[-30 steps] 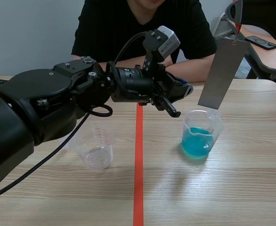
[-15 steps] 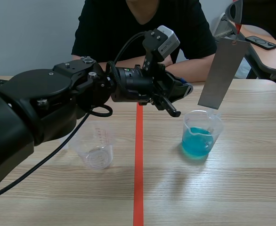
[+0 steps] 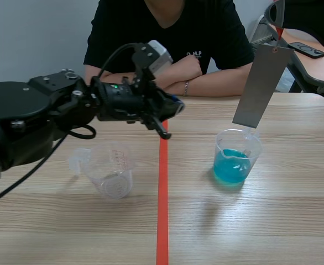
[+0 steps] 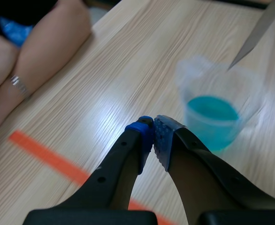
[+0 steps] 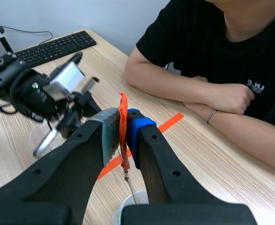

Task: Do the redox reaction experiment.
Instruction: 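Raise the plate and point at it, then lower the plate into the blue solution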

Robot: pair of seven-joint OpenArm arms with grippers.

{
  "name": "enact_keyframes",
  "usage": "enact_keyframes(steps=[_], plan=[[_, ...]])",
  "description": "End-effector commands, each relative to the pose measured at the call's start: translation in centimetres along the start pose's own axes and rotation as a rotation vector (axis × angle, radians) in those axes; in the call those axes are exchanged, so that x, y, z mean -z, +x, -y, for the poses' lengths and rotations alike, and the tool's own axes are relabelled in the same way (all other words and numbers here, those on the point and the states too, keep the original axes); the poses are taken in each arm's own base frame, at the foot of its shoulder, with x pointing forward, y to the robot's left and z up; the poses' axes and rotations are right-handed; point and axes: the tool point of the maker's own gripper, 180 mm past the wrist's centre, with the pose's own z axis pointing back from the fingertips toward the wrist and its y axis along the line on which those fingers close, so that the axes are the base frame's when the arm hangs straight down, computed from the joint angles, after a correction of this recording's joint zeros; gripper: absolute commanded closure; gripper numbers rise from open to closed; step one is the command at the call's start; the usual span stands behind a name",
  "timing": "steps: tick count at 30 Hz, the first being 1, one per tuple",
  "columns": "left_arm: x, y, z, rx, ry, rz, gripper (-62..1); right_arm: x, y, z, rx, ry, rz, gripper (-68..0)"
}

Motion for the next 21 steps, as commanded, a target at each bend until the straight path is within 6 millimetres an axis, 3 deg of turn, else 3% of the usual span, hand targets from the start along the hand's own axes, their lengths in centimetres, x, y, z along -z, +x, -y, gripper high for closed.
enact_keyframes(steps=[1, 6, 10, 14, 21], plan=[[-2.2, 0.4, -2.7, 0.019, 0.061, 0.026, -4.0, -0.3, 1.8, 0.1, -0.033, 0.005, 0.042, -1.5], [-8.9, -2.9, -5.9, 0.044, 0.16, -0.021, -4.0, -0.3, 1.7, 0.1, -0.033, 0.004, 0.041, -1.5], [-14.4, -5.8, -6.3, 0.042, 0.211, -0.081, -4.0, -0.3, 1.7, 0.1, -0.033, 0.004, 0.041, -1.5], [-19.0, -8.9, -4.7, 0.006, 0.236, -0.135, -4.0, -0.3, 1.7, 0.0, -0.031, 0.005, 0.042, -1.5], [-25.4, -13.6, -0.5, -0.061, 0.32, -0.176, -4.0, -0.3, 1.5, 0.0, -0.026, 0.005, 0.038, -1.5]])
